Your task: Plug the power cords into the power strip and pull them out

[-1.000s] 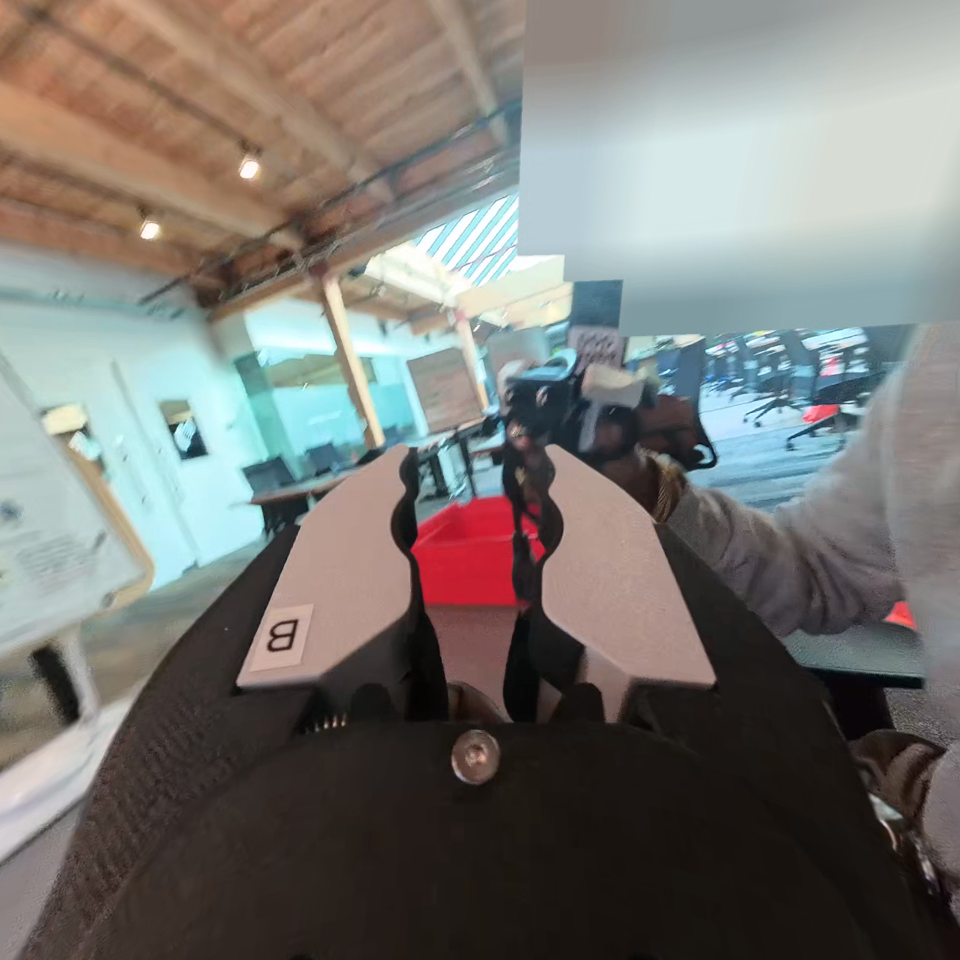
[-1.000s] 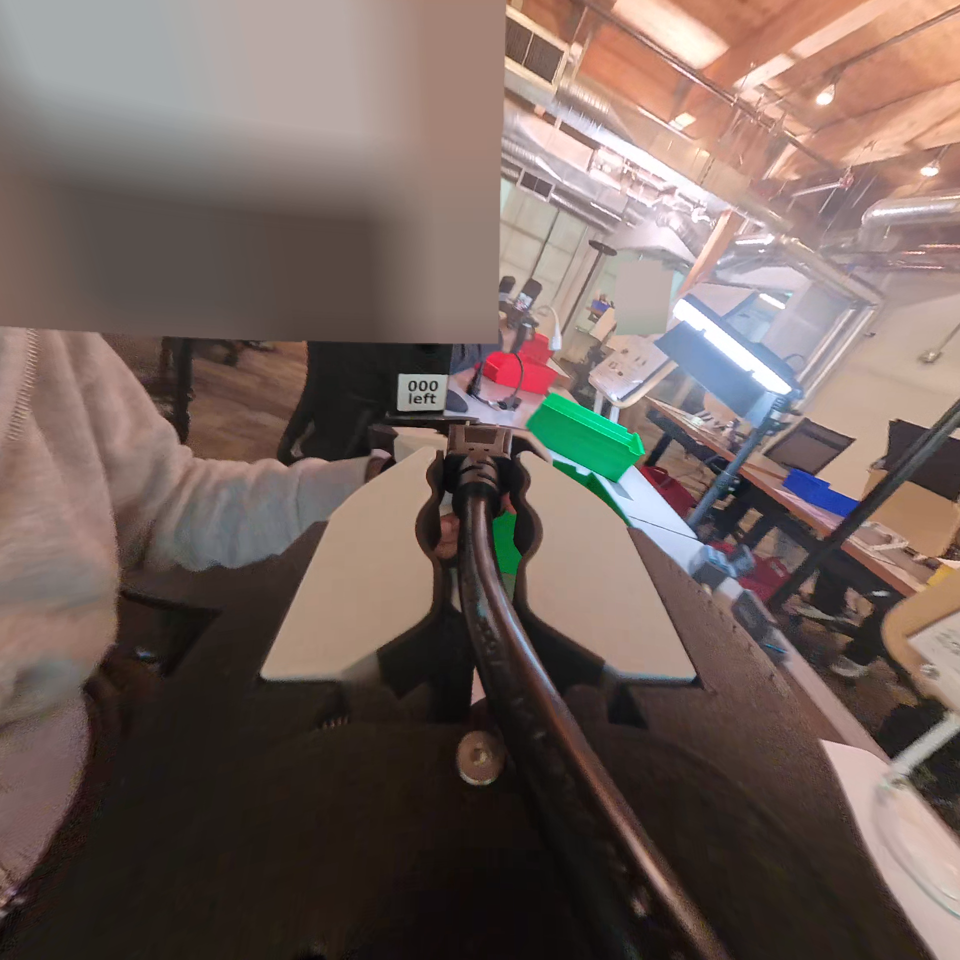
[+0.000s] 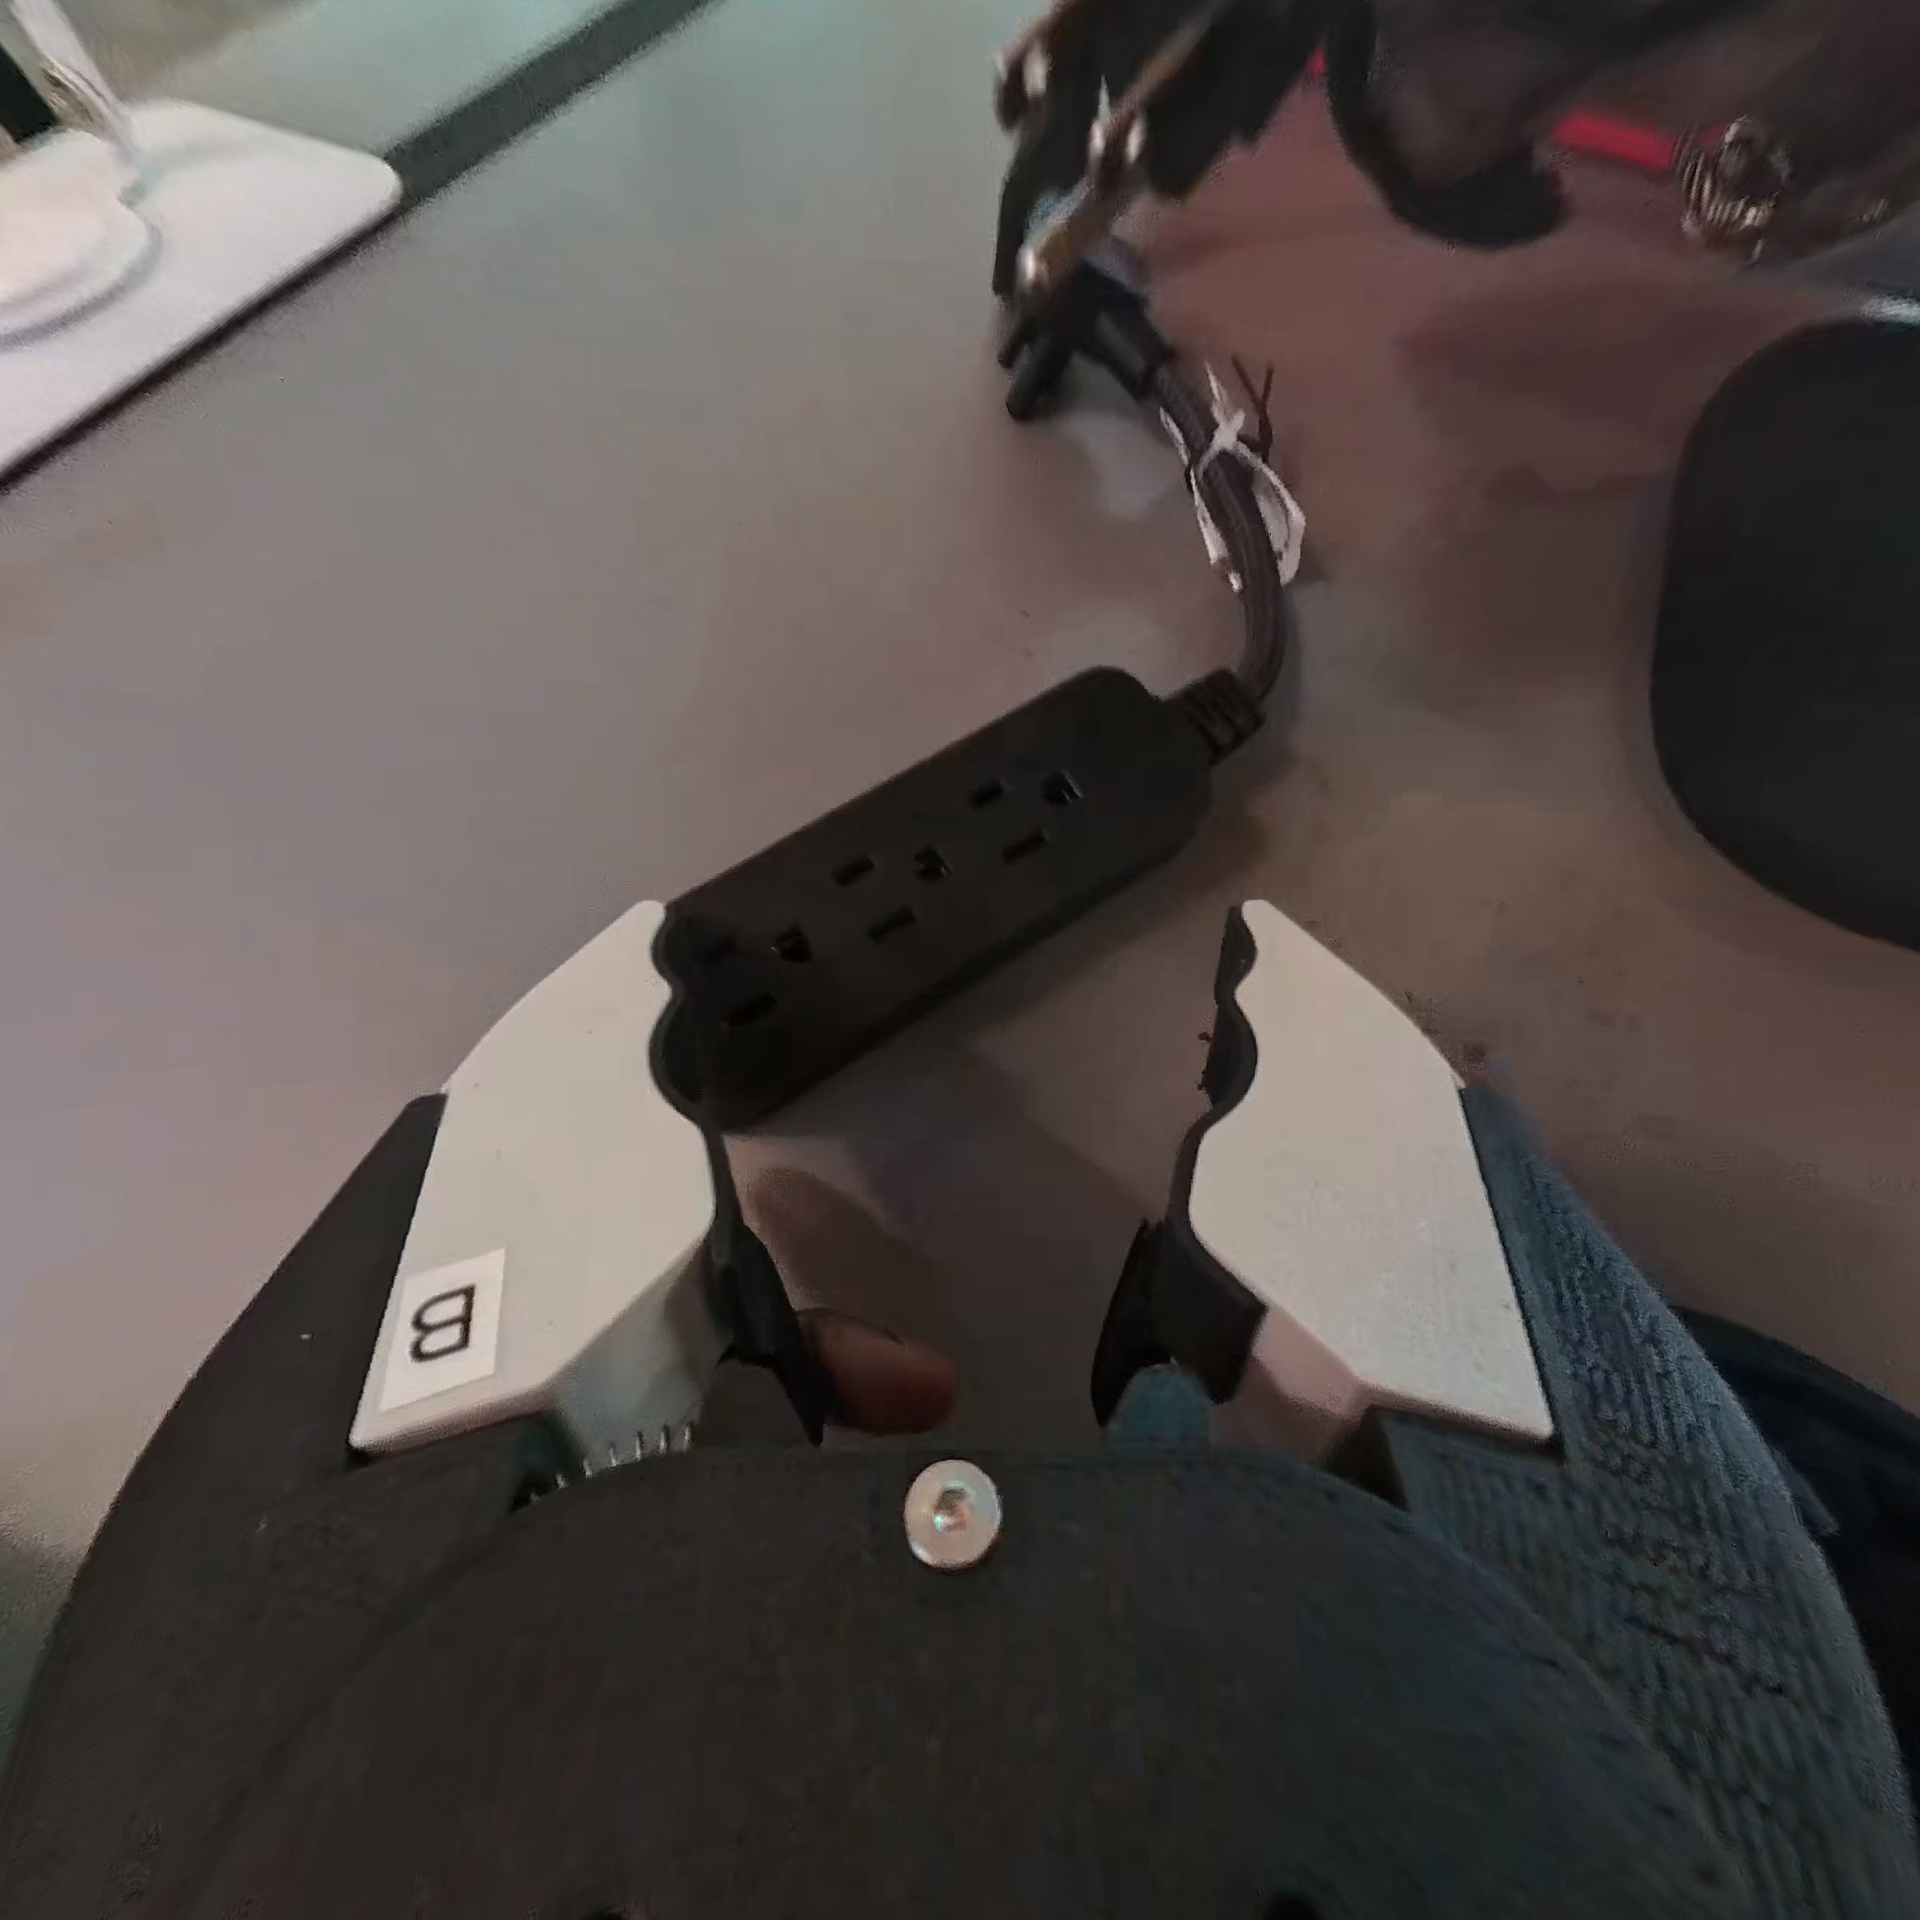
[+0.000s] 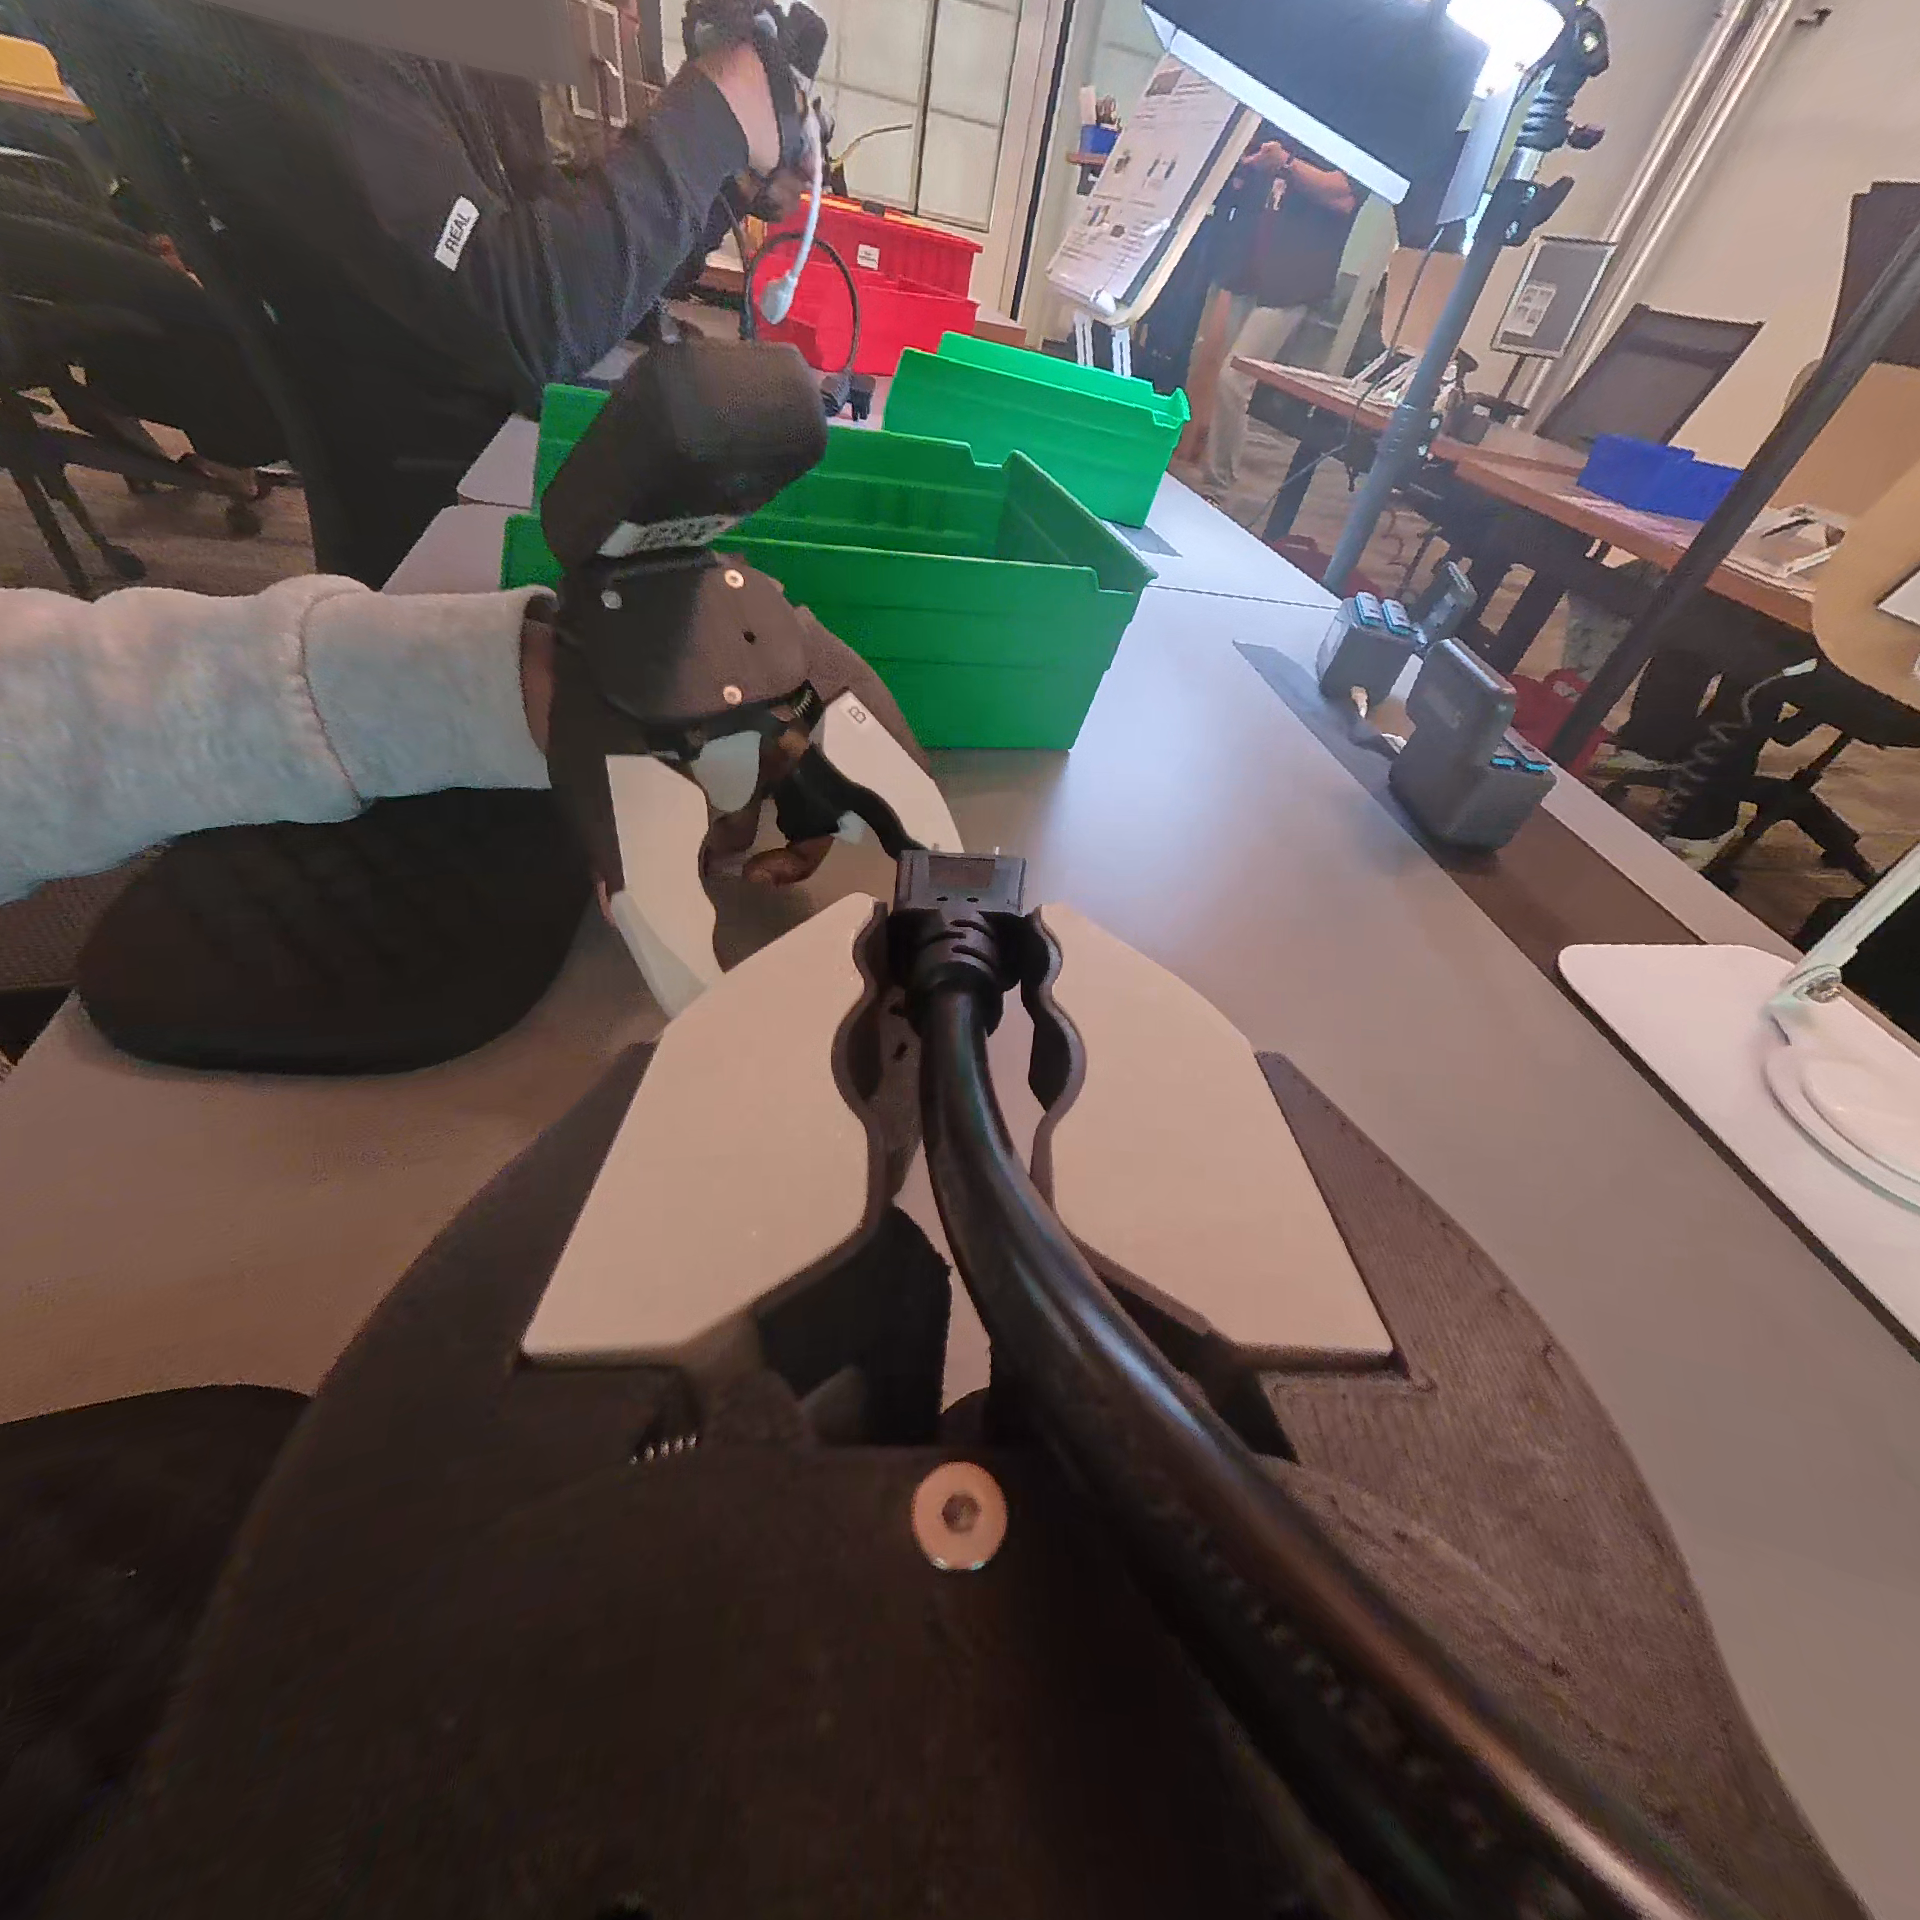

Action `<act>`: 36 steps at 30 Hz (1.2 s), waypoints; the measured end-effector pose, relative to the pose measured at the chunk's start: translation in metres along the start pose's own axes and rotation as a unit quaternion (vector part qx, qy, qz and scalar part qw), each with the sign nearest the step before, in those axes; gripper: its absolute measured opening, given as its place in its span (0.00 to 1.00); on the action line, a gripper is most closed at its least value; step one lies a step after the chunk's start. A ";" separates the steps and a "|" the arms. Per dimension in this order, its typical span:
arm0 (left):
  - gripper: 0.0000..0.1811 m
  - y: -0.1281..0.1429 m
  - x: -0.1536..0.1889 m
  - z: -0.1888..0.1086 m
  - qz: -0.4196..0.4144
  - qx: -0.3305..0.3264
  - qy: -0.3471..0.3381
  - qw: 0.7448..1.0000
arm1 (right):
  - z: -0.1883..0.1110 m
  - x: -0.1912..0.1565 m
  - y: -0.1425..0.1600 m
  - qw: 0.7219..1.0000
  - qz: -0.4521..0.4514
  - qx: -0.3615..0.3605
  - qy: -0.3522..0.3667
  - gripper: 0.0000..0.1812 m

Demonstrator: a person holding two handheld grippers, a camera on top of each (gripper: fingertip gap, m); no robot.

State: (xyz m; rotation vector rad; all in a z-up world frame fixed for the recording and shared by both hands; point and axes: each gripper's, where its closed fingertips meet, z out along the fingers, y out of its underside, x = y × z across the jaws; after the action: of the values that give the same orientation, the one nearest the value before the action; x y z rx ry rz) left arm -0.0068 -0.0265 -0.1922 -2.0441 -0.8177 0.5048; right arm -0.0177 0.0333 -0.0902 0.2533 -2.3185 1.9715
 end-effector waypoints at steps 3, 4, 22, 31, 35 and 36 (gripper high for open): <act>0.48 -0.001 0.008 0.002 0.025 -0.001 0.013 1.000 | -0.002 0.002 -0.001 1.000 0.004 0.005 0.004 0.13; 0.46 -0.001 0.012 0.002 0.026 0.002 0.023 0.999 | -0.003 0.003 -0.002 1.000 0.006 0.007 0.004 0.13; 0.63 -0.008 -0.007 0.013 0.013 0.007 0.024 1.000 | -0.005 0.002 -0.007 1.000 0.006 0.011 0.000 0.13; 0.48 0.002 0.031 0.005 0.030 -0.018 0.125 0.992 | -0.009 0.004 -0.008 1.000 0.008 0.009 -0.002 0.13; 0.49 0.003 0.023 0.003 0.048 -0.009 0.086 0.995 | -0.013 0.004 -0.008 1.000 0.020 -0.005 -0.013 0.13; 0.49 0.004 0.020 0.004 0.059 -0.010 0.074 0.995 | -0.014 0.004 -0.007 1.000 0.023 -0.011 -0.015 0.13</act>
State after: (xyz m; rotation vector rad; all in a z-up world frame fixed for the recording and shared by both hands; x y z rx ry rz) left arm 0.0058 -0.0120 -0.1983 -2.1296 -0.6187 0.4058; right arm -0.0211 0.0458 -0.0803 0.2299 -2.3847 1.9743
